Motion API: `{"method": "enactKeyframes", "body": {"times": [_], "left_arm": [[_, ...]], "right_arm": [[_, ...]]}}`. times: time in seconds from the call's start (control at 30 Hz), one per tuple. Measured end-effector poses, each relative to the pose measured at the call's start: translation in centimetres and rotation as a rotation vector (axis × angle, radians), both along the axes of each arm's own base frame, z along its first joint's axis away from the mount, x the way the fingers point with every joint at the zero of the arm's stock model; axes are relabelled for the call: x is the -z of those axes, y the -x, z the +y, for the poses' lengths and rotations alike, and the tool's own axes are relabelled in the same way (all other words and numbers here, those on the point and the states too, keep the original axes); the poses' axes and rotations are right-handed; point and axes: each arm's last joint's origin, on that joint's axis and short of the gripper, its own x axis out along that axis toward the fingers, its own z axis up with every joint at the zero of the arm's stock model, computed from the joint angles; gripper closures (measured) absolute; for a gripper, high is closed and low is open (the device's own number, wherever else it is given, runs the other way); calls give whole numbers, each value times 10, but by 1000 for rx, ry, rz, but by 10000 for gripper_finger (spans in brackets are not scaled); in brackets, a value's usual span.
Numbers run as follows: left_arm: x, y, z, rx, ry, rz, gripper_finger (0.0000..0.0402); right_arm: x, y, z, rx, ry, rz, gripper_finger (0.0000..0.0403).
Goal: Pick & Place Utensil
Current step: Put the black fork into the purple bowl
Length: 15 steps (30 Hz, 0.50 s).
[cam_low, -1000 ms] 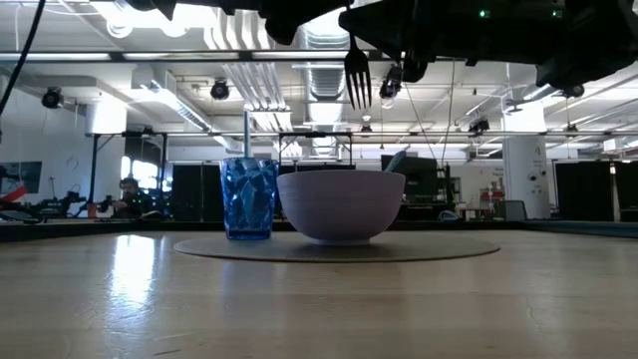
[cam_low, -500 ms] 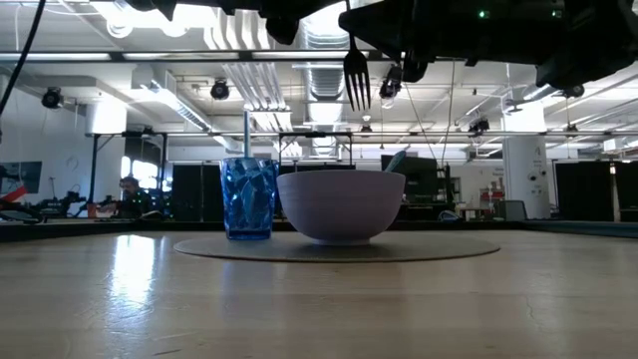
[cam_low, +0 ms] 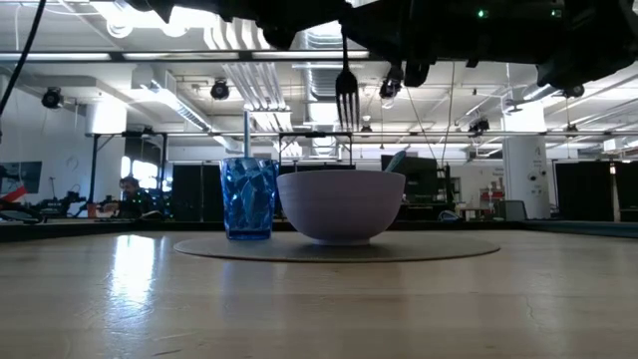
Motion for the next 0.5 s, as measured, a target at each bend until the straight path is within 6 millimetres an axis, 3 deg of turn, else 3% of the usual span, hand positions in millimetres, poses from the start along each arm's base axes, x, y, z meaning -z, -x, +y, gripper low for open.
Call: {"method": "enactKeyframes", "body": {"times": [0.23, 0.5], "left_arm": [[7, 1, 3, -43, -28, 76, 401], [10, 1, 8, -59, -31, 106, 401]], "right_arm": [[-2, 3, -1, 4, 8, 43, 250], [-18, 17, -6, 39, -20, 179, 219]]}}
